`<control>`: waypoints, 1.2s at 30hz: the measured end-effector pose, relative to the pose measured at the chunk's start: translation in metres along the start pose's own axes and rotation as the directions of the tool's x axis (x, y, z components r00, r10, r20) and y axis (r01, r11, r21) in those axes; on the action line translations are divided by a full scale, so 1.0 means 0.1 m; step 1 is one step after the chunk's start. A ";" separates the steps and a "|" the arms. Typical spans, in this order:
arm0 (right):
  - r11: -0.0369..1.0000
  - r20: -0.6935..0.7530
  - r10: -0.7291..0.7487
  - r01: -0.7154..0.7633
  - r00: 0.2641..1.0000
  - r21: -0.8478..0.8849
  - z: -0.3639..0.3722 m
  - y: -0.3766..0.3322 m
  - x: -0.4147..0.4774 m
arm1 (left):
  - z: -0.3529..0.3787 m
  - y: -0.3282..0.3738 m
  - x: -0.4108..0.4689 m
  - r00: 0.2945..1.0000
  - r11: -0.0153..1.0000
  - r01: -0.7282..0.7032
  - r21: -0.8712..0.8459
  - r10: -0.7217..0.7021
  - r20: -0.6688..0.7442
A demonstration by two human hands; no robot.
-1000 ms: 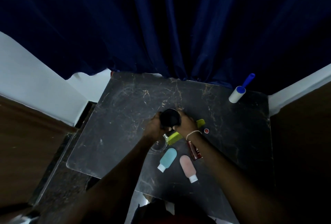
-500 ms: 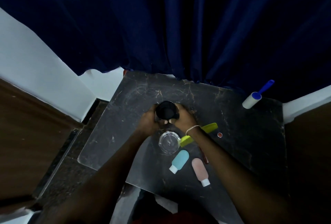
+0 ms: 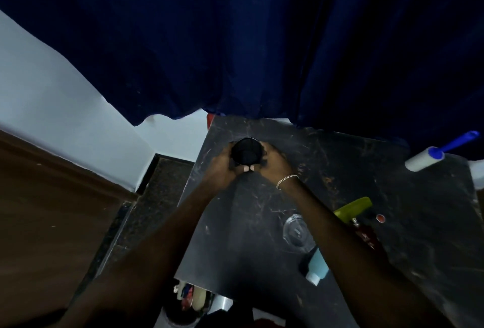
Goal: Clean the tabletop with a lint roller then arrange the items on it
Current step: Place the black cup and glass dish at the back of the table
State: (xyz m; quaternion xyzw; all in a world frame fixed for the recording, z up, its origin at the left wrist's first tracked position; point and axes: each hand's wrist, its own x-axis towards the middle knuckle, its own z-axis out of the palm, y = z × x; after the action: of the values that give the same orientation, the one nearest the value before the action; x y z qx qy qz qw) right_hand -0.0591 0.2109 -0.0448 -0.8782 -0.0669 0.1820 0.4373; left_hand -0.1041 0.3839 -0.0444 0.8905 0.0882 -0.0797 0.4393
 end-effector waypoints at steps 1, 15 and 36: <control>1.000 -0.001 0.007 -0.007 1.000 0.025 0.06 -0.04 0.09 | -0.07 -0.07 0.07 1.000 1.000 -0.012 0.002 0.012 0.008; 0.997 0.032 0.038 -0.040 0.999 0.060 0.63 -0.20 1.18 | -0.41 -0.71 1.03 0.996 0.998 -0.001 -0.070 0.007 0.090; 0.995 0.002 0.092 -0.092 0.996 -0.043 0.74 -0.05 1.24 | -0.40 -1.08 1.15 0.997 0.986 0.075 -0.152 -0.070 0.034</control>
State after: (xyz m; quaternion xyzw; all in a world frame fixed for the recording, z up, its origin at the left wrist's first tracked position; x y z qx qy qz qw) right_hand 0.0278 0.3033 -0.1145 -0.8890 -0.0312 0.2020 0.4097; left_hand -0.0144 0.4900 -0.1284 0.8491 0.1201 -0.1015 0.5042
